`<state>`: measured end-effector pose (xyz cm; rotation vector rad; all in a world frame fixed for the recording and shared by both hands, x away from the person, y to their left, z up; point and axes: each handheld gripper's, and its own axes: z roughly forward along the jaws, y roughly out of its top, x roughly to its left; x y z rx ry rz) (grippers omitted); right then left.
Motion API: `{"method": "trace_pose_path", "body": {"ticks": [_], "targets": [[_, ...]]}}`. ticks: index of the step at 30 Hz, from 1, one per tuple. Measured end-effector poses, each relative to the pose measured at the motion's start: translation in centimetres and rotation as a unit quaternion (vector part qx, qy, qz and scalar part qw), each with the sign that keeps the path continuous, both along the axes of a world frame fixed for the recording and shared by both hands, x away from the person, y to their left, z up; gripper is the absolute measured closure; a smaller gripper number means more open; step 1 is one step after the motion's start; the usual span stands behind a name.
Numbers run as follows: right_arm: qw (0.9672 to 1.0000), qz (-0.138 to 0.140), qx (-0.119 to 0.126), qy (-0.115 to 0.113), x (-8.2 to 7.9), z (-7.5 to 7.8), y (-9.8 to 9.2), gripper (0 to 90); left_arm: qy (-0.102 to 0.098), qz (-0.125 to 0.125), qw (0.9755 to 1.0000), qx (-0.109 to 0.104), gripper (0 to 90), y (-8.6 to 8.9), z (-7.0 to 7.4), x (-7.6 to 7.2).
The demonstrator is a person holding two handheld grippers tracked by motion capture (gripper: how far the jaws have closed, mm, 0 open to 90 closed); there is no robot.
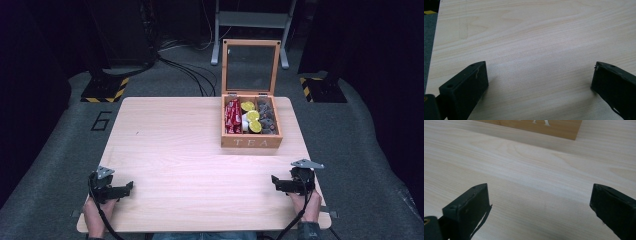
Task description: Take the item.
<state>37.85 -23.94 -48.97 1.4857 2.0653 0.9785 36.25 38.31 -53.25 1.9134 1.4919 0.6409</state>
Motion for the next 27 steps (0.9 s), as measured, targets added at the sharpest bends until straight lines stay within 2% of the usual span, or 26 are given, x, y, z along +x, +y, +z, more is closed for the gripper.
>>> {"method": "trace_pose_path", "body": {"ticks": [12,27], "targets": [[0.9998,0.021,0.001,-0.001,1.5,2.2,1.2,1.5,0.0,0.0,1.0,0.001,0.4,0.0,0.0,0.0],[0.9991,0.043,-0.004,0.003,3.8,4.0,2.4,1.1,0.0,0.0,1.0,0.0,0.5,0.0,0.0,0.0]]}}
